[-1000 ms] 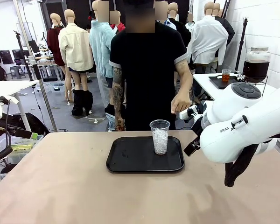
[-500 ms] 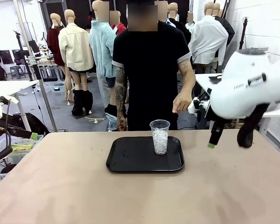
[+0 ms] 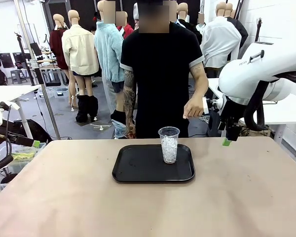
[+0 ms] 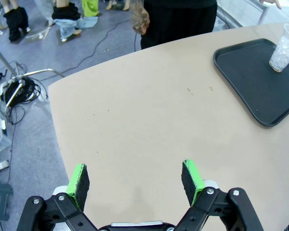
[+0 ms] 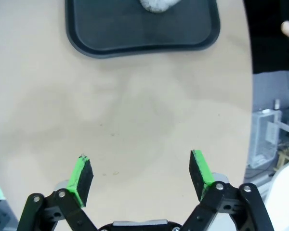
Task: Pour the drink into the iced cup.
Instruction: Pick up the iced cup indicated by the human and present it to them.
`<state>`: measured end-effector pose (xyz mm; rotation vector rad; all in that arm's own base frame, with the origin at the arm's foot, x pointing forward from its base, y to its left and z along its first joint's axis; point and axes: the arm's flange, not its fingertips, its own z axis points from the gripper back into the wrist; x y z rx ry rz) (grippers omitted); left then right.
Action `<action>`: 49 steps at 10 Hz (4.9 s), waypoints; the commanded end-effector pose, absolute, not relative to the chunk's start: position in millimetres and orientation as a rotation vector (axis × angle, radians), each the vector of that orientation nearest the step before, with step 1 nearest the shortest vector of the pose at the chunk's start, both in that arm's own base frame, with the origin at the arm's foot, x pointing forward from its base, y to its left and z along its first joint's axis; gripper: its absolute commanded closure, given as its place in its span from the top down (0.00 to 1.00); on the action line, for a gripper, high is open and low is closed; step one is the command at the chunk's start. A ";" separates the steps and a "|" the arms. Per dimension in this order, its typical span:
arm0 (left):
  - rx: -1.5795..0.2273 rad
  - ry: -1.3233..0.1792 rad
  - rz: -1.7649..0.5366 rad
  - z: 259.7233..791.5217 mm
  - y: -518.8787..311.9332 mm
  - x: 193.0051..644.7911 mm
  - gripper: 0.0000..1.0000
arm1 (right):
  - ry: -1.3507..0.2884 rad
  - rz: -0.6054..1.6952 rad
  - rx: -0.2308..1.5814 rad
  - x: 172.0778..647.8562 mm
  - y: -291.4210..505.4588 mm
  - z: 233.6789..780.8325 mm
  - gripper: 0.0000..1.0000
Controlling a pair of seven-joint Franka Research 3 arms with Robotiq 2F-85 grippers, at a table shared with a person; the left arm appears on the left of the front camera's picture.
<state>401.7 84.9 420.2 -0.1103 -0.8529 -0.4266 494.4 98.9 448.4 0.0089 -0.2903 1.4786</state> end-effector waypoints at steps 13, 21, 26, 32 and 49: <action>-0.101 -0.865 -0.418 417.4 85.2 401.4 1.00 | -0.641 1.541 0.545 594.0 119.4 337.5 1.00; -0.101 -0.865 -0.418 417.4 85.2 401.4 1.00 | -0.723 1.512 0.681 586.7 167.6 303.9 1.00; -0.101 -0.865 -0.418 417.4 85.2 401.4 1.00 | -0.715 1.464 0.703 592.0 182.9 290.3 1.00; -0.101 -0.865 -0.418 417.4 85.2 401.4 1.00 | -0.816 1.436 0.736 605.7 189.7 276.7 1.00; -0.101 -0.865 -0.418 417.4 85.2 401.4 1.00 | -0.833 1.458 0.861 618.6 193.5 259.6 0.65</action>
